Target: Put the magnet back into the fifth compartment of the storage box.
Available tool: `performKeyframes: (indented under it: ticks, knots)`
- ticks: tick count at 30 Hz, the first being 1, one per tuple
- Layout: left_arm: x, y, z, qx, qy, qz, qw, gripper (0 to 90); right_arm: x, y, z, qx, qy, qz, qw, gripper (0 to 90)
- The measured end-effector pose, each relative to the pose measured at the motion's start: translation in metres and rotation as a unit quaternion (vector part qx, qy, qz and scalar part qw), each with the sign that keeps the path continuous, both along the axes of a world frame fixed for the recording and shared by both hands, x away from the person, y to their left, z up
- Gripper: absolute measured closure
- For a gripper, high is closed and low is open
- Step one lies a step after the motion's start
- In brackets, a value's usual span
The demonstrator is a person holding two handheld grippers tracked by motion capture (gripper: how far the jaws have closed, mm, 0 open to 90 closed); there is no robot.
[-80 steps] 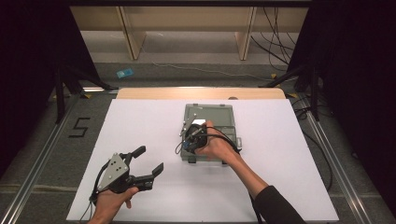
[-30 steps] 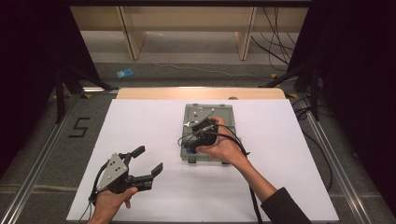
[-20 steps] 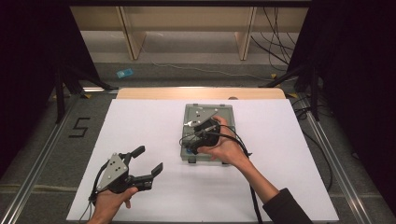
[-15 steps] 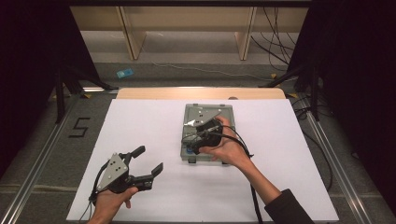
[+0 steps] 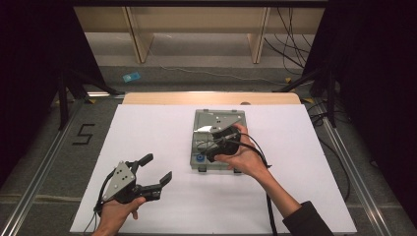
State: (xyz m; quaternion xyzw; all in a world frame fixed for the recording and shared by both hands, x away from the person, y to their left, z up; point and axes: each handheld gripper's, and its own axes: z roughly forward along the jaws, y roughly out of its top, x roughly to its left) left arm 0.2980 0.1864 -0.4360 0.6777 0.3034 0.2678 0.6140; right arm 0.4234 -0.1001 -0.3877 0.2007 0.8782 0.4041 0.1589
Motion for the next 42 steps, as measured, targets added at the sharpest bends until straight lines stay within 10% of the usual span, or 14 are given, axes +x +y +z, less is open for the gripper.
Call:
performKeyframes:
  ticks: [42]
  knots:
    - [0.0,0.0,0.0,-0.003,0.0,0.0,1.0,15.6,-0.026,-0.026,-0.004,0.066,-0.025,-0.013,0.9974,22.7]
